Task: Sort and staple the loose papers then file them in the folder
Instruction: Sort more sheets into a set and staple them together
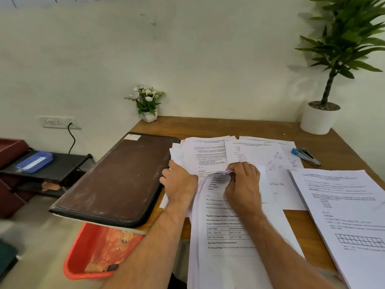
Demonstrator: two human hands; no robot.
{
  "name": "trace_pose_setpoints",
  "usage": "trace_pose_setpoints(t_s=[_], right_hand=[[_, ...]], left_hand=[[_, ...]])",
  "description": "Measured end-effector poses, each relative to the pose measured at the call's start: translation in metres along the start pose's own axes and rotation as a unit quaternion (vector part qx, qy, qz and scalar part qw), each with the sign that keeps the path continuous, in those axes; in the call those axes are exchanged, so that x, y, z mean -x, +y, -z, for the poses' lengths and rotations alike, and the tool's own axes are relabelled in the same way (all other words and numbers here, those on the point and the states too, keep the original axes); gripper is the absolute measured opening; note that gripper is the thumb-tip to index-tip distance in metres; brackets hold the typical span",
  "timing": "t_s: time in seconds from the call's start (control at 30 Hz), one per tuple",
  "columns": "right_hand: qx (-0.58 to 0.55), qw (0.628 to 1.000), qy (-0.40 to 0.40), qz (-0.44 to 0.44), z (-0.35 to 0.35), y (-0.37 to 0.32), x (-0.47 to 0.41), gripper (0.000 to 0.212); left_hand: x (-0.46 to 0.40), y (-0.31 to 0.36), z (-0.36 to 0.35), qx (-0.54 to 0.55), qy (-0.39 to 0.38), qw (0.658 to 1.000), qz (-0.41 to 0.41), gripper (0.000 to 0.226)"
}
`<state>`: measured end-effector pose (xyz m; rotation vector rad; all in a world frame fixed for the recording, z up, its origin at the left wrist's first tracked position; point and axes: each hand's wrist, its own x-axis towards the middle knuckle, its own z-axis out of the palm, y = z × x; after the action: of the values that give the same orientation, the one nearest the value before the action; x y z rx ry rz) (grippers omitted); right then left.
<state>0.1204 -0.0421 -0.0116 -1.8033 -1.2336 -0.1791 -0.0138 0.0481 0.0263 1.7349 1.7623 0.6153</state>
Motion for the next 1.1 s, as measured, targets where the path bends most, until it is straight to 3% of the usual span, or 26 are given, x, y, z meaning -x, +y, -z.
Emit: trace_pose_setpoints(t_s=[0.07, 0.17, 0.4, 0.5, 0.67, 0.8, 0.87, 0.97, 1.03, 1.1], right_hand=[[0.002, 1.000, 0.000, 0.012, -0.002, 0.000, -0.001, 0.017], [0.005, 1.000, -0.002, 0.026, -0.006, -0.002, 0.000, 0.020], [0.003, 1.000, 0.004, 0.029, -0.008, -0.007, -0.001, 0.020], [0.003, 1.000, -0.013, 0.020, -0.005, -0.011, 0.001, 0.026], [-0.030, 0.999, 0.011, 0.031, 0.001, -0.016, 0.004, 0.039], [-0.026, 0.998, -0.047, -0.021, 0.002, -0.016, 0.005, 0.065], [-0.032, 0.996, -0.067, -0.044, 0.002, -0.017, 0.003, 0.066], [-0.049, 0.994, -0.082, -0.061, 0.002, -0.019, 0.001, 0.074], [-0.055, 0.995, -0.076, -0.047, 0.002, -0.017, -0.001, 0.070], [-0.047, 0.996, -0.068, -0.028, 0.003, -0.016, -0.002, 0.065]], left_hand=[[-0.003, 0.002, 0.003, 0.091, -0.015, 0.995, 0.023, 0.058], [0.002, 0.003, 0.000, 0.121, -0.038, 0.990, -0.057, 0.030], [0.002, 0.009, 0.001, 0.209, -0.186, 0.949, -0.146, 0.032], [0.006, 0.013, 0.001, 0.245, -0.213, 0.931, -0.166, 0.035], [0.005, 0.020, 0.002, 0.193, -0.175, 0.919, -0.295, 0.011], [0.012, 0.019, -0.004, 0.121, -0.081, 0.899, -0.413, 0.029], [0.014, 0.014, -0.007, 0.112, -0.060, 0.887, -0.444, 0.033], [0.016, 0.008, -0.014, 0.062, -0.001, 0.844, -0.533, 0.029], [0.014, 0.006, -0.022, 0.081, 0.042, 0.804, -0.587, 0.028], [0.014, 0.006, -0.025, 0.112, 0.060, 0.791, -0.598, 0.032]])
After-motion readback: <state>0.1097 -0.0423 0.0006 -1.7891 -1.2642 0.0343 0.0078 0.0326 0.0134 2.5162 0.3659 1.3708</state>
